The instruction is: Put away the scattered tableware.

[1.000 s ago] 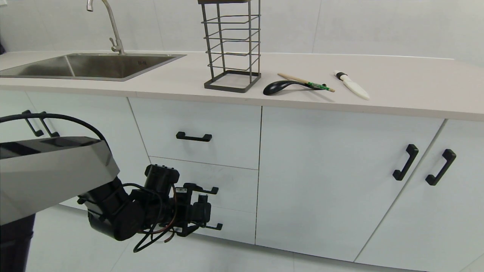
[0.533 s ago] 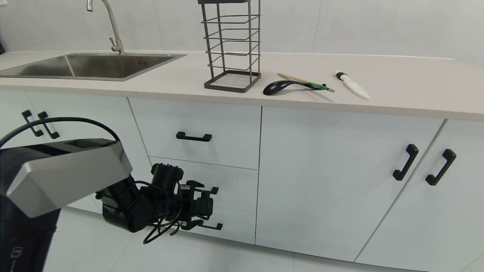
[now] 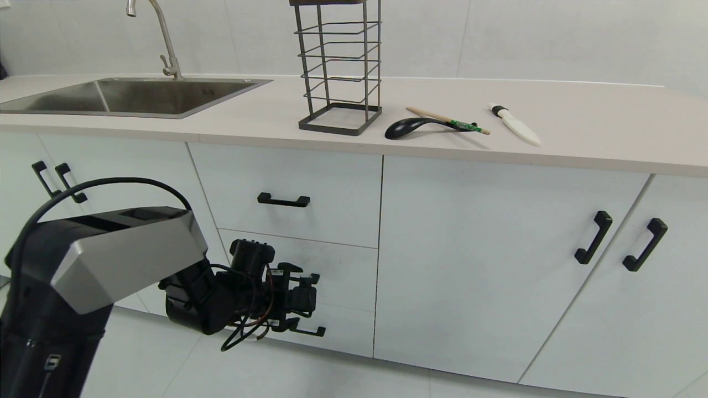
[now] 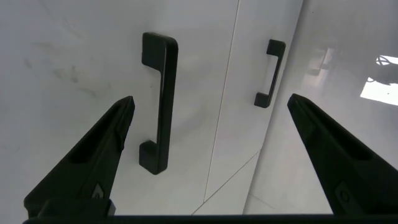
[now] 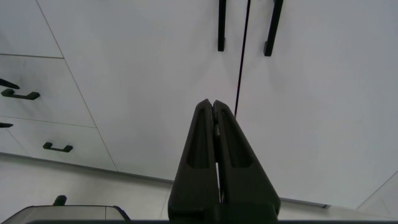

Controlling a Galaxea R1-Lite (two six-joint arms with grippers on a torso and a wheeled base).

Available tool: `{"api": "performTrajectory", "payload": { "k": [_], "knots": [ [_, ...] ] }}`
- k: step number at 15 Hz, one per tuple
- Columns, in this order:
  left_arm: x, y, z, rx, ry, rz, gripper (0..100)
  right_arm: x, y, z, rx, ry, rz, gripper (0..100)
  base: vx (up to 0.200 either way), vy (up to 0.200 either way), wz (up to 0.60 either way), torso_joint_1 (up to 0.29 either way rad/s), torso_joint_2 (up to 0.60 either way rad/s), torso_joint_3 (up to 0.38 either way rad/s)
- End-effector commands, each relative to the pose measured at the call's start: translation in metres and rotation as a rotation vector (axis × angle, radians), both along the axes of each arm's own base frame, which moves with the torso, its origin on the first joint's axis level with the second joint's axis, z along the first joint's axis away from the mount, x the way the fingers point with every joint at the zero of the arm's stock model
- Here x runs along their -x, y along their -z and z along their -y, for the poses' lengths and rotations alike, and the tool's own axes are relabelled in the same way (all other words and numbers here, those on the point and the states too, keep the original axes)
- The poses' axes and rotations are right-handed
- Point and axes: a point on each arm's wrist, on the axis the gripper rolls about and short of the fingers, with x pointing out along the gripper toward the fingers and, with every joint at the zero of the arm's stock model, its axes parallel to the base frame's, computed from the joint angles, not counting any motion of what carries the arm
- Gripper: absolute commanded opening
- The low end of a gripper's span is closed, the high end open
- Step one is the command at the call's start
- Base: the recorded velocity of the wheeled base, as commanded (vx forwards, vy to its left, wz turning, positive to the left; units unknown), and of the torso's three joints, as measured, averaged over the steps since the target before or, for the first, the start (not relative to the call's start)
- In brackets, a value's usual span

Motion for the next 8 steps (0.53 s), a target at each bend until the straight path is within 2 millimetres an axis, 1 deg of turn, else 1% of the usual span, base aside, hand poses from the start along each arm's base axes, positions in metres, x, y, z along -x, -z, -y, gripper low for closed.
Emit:
{"api": "performTrajectory", "payload": {
  "k": [1,3,5,8],
  "knots": [
    [-0.001,0.006,0.000,-0.004,0.000,-0.013,100,0.000,0.000,0.000,0.000,0.000,-0.002,0,0.000,0.000,0.00,0.000,0.00,0.000],
    [-0.002,0.012,0.001,-0.007,0.000,-0.020,100,0.000,0.000,0.000,0.000,0.000,-0.002,0,0.000,0.000,0.00,0.000,0.00,0.000],
    [-0.009,0.015,0.003,-0.004,-0.001,-0.010,100,0.000,0.000,0.000,0.000,0.000,-0.002,0,0.000,0.000,0.00,0.000,0.00,0.000],
    [-0.008,0.021,0.003,-0.009,-0.001,-0.024,100,0.000,0.000,0.000,0.000,0.000,-0.002,0,0.000,0.000,0.00,0.000,0.00,0.000]
  ]
}}
